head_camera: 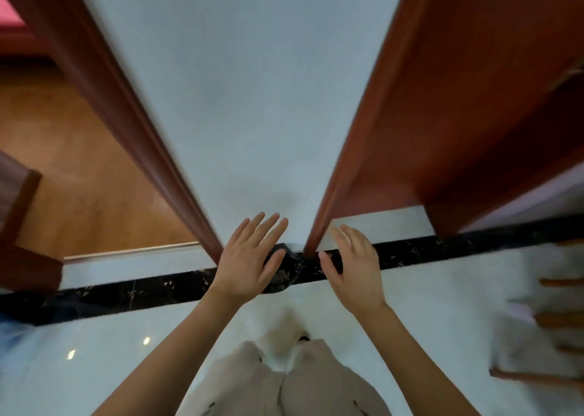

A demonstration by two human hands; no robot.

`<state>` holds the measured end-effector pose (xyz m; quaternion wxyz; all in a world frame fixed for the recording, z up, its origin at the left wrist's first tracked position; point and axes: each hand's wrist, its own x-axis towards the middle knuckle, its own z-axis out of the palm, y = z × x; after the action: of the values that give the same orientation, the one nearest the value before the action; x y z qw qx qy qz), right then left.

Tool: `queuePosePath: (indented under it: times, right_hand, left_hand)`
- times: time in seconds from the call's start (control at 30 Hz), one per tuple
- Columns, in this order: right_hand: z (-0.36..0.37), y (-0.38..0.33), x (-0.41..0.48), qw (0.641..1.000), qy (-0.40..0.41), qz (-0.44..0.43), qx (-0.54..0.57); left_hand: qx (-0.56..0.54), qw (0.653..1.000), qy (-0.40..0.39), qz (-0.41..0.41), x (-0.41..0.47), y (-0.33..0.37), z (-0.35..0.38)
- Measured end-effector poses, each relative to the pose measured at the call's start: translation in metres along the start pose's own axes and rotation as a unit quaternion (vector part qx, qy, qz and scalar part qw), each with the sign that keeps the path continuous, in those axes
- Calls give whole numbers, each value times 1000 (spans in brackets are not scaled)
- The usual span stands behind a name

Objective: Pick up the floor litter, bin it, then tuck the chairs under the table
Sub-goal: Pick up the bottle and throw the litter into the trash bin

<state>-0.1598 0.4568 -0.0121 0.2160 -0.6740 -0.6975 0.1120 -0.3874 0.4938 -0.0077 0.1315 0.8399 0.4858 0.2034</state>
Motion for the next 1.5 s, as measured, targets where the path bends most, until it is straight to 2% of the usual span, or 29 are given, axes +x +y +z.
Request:
queuePosePath:
  times: [0.17, 0.37, 0.57, 0.83, 0.97, 1.07, 1.27, 1.5]
  right_hand:
    - [7, -15, -67, 990, 31, 138, 18]
    - [-14, -36, -137, 957, 121, 264, -6]
    - [-45, -32, -234, 885, 220, 408, -41]
    - [-84, -6, -370, 778, 305, 546, -59]
    - [-101, 26, -439, 741, 317, 588, -60]
    - [-119, 53, -487, 729, 311, 607, -57]
    - [-155, 102, -553, 724, 292, 623, -57]
    - [-175, 190, -571, 723, 286, 628, -24]
  left_hand:
    - [-31, 994, -78, 74, -12, 7, 6]
    - [-73, 969, -122, 201, -3, 36, 6]
    - [-111, 923, -178, 322, 7, 99, 34]
    - [-123, 850, -241, 452, -24, 244, 86]
    - [-124, 818, -274, 491, -57, 321, 125]
    - [-129, 809, -290, 494, -83, 379, 155]
    - [-134, 800, -306, 498, -114, 469, 194]
    - [-101, 804, -331, 483, -88, 532, 250]
